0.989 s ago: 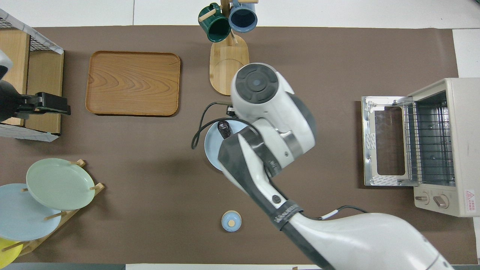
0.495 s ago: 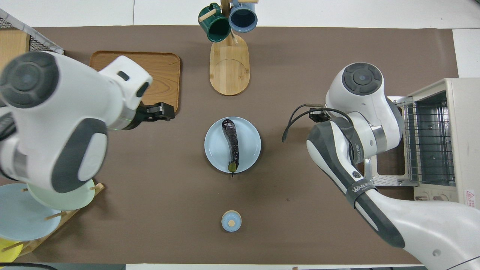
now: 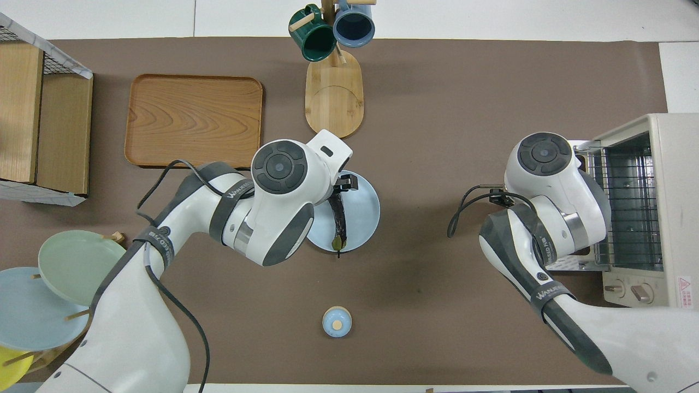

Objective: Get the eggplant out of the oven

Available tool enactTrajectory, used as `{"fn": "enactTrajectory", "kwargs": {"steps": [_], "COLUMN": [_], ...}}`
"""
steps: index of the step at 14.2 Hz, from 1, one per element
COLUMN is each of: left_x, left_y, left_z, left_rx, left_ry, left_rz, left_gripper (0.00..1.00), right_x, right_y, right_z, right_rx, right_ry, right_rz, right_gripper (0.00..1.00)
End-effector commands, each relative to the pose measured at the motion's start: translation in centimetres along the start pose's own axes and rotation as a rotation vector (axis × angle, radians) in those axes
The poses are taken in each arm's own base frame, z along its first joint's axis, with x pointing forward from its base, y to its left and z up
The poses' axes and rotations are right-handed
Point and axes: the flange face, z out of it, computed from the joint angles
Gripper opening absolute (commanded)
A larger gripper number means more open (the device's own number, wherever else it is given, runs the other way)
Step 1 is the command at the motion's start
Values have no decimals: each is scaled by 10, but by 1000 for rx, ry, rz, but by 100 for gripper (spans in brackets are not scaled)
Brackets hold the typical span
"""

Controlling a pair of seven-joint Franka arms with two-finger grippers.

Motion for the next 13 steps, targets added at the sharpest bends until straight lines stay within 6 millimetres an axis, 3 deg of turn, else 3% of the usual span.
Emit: {"fn": "enactTrajectory", "kwargs": {"steps": [1,3,5,7,9,10,13], "left_x": [-5,-20,-22,-23,-23,-23,-6], "left_y": [3,13,10,10,10,11,6], "left_z": [13,37,41,42,41,39,9], "left_rx": [4,-5,-3,2,6,17,34], "left_ry": [-5,3,3,-3,-7,-20,-36], "left_rz": [-5,10,3,3,6,7,-12], "left_gripper": [99,95,87,69,9,0,0], "right_x": [-12,-13,-11,-7,3,6,8], "right_y": [3,5,9,17,49,67,136], "right_z": [2,0,-2,-14,-42,-56,-87], "right_rx": [-24,-29,-88,-134,-151,-159,-145], "right_ry": [24,26,47,48,36,29,41], "right_rz": [-41,-43,-102,-160,-210,-241,-308], "right_gripper": [0,0,0,0,0,0,0]}}
